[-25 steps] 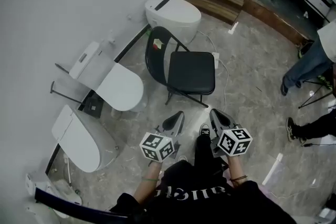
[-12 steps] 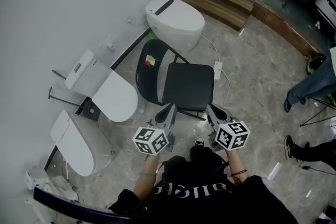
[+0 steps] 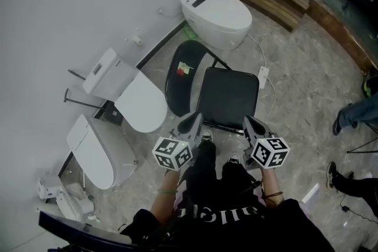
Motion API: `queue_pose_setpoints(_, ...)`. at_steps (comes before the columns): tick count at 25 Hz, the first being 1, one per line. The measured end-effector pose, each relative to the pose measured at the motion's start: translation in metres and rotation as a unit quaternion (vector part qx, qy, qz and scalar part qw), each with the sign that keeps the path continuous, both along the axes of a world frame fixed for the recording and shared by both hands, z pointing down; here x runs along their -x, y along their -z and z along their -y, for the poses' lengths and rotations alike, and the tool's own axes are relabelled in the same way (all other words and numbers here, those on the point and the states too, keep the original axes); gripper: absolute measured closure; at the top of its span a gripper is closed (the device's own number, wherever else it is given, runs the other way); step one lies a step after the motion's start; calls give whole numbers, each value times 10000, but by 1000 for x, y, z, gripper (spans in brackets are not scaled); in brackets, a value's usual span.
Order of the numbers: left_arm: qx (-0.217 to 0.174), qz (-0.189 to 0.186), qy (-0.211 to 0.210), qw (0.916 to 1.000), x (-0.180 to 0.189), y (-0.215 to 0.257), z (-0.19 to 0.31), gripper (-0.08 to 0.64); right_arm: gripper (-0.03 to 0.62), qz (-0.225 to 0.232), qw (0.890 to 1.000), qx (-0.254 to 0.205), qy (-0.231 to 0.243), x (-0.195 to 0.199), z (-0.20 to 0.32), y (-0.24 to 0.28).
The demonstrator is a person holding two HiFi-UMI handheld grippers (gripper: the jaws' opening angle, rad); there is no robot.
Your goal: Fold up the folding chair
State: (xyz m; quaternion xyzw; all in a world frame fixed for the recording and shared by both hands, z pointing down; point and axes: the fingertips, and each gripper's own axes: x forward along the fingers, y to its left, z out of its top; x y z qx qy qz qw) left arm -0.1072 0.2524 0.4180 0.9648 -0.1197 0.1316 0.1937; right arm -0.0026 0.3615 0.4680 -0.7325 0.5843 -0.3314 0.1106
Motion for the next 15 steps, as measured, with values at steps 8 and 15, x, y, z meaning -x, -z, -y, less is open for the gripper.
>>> queue_pose_setpoints(8, -48, 624, 113, 9980, -1, -33, 133, 437, 578, 232, 9986, 143, -448, -23, 73, -13)
queue_pose_setpoints(15, 203, 1430, 25, 9895, 6, -93, 242, 389, 578, -38, 9944, 230, -1034, -41, 114, -31)
